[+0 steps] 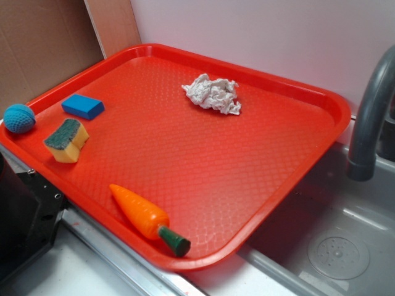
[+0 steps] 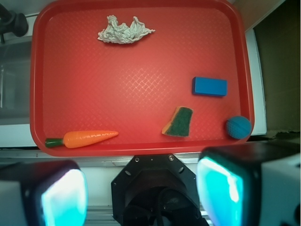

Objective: Grab the blue ball.

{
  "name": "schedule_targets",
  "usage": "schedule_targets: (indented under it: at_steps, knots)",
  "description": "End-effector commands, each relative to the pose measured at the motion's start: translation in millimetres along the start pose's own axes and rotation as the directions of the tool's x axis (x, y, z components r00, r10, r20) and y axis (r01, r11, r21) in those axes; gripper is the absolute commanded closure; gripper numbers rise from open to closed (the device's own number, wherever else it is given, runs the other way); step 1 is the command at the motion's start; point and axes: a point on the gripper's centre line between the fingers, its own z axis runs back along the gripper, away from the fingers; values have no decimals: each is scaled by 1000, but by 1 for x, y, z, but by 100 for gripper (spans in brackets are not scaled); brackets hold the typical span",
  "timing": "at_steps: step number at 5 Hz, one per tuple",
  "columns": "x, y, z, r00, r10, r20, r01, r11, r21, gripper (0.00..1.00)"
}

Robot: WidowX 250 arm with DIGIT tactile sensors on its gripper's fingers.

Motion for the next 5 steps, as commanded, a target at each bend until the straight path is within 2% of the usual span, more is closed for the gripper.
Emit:
schedule_targets:
  at_steps: [1, 2, 3, 4, 5]
  knots:
    - [0, 0, 0, 1000, 0, 0, 0, 1000, 0, 0]
    - [3, 30, -49, 979, -123, -160, 142, 983, 115, 0]
    - [7, 52, -77, 925, -358, -126, 375, 915, 152, 0]
    - [-5, 98, -86, 898, -435, -67, 439, 879, 187, 0]
    - [-5, 98, -86, 898, -435, -67, 439, 879, 187, 0]
